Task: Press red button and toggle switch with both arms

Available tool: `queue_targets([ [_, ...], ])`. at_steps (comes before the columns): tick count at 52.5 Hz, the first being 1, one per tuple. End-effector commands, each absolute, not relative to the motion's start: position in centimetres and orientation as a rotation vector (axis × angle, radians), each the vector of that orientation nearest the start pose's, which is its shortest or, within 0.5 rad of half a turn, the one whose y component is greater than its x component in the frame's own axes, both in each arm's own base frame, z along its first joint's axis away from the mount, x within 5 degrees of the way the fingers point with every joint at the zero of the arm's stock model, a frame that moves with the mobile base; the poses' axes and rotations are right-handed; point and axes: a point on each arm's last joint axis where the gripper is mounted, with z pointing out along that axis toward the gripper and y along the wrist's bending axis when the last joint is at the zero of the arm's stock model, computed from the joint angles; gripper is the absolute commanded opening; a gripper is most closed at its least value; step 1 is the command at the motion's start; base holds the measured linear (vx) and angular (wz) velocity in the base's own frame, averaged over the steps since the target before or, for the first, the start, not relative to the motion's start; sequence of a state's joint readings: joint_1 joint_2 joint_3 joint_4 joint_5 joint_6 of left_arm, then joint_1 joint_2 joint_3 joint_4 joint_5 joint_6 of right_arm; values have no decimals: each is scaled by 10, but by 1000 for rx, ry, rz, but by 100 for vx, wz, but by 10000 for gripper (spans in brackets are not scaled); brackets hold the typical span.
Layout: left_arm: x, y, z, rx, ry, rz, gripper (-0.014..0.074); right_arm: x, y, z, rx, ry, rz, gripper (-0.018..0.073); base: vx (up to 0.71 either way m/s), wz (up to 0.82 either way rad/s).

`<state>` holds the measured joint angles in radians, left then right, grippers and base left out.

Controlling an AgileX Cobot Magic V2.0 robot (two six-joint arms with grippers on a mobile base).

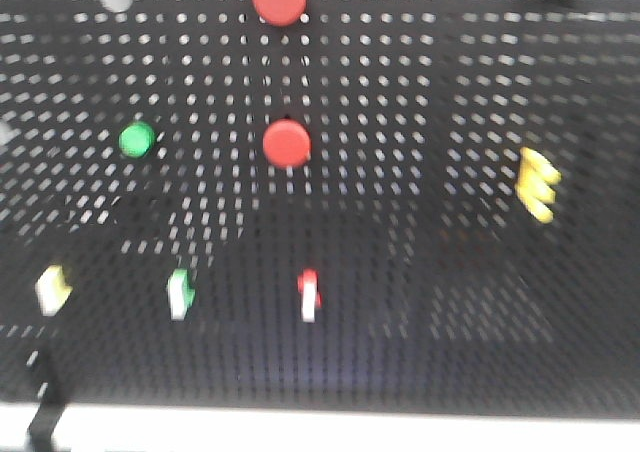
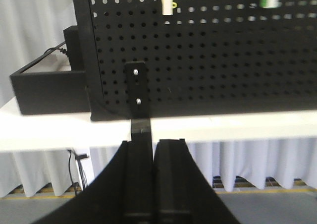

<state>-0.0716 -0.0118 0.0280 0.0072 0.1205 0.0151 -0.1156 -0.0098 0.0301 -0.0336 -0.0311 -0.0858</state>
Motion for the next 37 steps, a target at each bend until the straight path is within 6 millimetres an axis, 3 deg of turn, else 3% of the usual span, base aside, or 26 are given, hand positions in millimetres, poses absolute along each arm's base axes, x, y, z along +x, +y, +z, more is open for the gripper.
queue_targets([
  [1, 57, -4, 190, 61, 1558, -50, 1, 54, -6, 211, -15, 1386, -213, 0, 38, 3],
  [17, 57, -4, 190, 61, 1558, -50, 1, 54, -6, 211, -15, 1386, -213, 0, 32, 3],
  [37, 57, -4, 190, 61, 1558, -50, 1, 54, -6, 211, -15, 1386, -213, 0, 11, -3],
])
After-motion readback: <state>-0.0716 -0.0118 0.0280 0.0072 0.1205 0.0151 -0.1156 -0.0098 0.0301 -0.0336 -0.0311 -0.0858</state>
